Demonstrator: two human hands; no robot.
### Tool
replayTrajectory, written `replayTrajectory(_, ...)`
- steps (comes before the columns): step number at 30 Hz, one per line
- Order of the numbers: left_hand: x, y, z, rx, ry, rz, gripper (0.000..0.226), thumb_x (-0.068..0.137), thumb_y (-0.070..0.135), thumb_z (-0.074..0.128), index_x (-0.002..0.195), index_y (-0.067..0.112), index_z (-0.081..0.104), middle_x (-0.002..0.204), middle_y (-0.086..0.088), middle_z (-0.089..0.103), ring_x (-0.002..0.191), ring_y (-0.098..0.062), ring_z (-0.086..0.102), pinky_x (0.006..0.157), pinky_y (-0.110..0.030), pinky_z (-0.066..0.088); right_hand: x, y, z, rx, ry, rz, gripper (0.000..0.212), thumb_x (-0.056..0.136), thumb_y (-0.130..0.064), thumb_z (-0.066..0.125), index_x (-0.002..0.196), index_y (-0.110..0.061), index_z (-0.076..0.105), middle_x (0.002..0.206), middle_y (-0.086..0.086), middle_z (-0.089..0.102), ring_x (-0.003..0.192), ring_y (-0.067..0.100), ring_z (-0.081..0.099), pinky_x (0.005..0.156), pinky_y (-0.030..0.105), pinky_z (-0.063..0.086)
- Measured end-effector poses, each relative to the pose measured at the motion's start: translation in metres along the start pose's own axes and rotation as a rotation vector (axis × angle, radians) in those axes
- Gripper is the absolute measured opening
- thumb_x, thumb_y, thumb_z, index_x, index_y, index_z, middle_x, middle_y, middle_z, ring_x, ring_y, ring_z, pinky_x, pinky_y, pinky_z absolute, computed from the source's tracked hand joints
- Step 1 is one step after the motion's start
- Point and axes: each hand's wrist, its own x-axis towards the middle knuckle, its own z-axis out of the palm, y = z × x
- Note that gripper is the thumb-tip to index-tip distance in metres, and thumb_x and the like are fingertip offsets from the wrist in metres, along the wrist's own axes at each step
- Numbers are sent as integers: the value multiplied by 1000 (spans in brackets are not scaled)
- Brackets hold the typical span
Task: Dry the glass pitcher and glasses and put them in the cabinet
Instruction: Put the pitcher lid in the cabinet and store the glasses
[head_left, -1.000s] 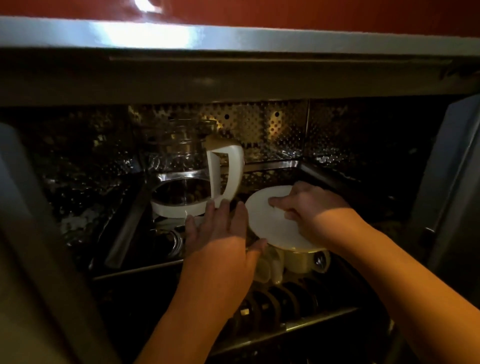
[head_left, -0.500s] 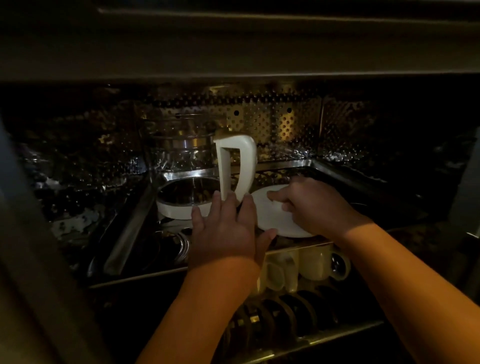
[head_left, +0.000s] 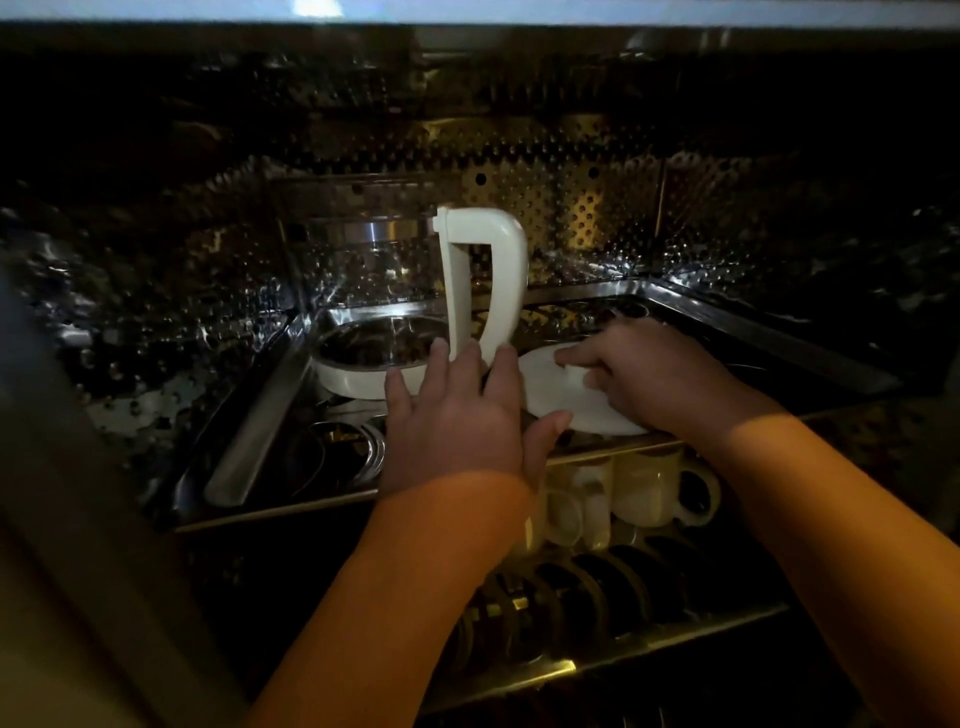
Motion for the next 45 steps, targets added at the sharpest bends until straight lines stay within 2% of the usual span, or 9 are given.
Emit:
replayTrajectory(8,-6,7,-3,35,-83,12,99,60,61,-17,147,22,8,155,-4,11,143,-24,1,112,-48,1,-11,-3,-10,39,3,42,38,93,-27,50,131,-30,49,128,8,52,113,26,50,86,35,44)
replayTrajectory(12,-15,17,0,88,123,103,69,80,54,24,122,11,58,123,-14,60,117,-34,53,93,-55,34,-31,-10,-23,50,-14,87,40,95,-35,43,135,-32,43,132,4,46,117,25,47,91,38,44)
replayTrajectory(18,-25,29,-13,41,237,109,58,79,45,34,116,11,62,118,-14,63,112,-34,57,90,-56,32,-69,-15,-37,33,-93,151,51,96,-41,37,144,-34,22,154,-6,15,140,16,15,112,34,19)
replayTrajectory(22,-34,43,-28,4,198,84,50,81,42,47,117,10,61,119,-15,62,114,-35,56,90,-58,32,-92,-12,-47,41,53,114,52,83,-31,65,132,-20,51,141,12,44,130,33,39,104,53,29)
replayTrajectory(26,-35,63,-44,1,100,74,57,68,37,77,116,11,61,117,-14,64,113,-34,57,90,-54,29,-111,-12,-74,-19,-55,122,53,90,-41,49,140,-27,36,147,1,34,139,24,24,109,48,20)
replayTrajectory(31,-40,86,-75,-106,39,75,48,84,37,52,123,10,55,118,-11,62,116,-32,55,95,-57,34,-133,-9,-103,-4,13,157,50,74,-29,71,121,-15,60,123,11,60,117,37,52,91,63,37)
replayTrajectory(35,-49,105,-101,-139,7,80,55,82,41,33,123,11,54,120,-10,62,113,-29,58,93,-57,36,-146,-11,-137,42,30,181,51,77,-29,69,126,-17,56,131,10,55,123,35,47,95,62,34)
replayTrajectory(41,-66,135,-146,-132,-7,122,51,84,41,40,126,13,49,125,-10,59,117,-29,55,91,-50,28,-176,-6,-188,14,132,179,50,72,-25,74,119,-14,62,124,10,60,117,36,54,88,65,36)
replayTrajectory(45,-69,158,-173,-167,-6,176,60,73,35,70,125,9,54,125,-14,59,117,-33,53,90,-54,26,-205,-3,-216,-23,106,231,53,69,-27,78,117,-15,63,122,10,61,115,36,55,85,65,38)
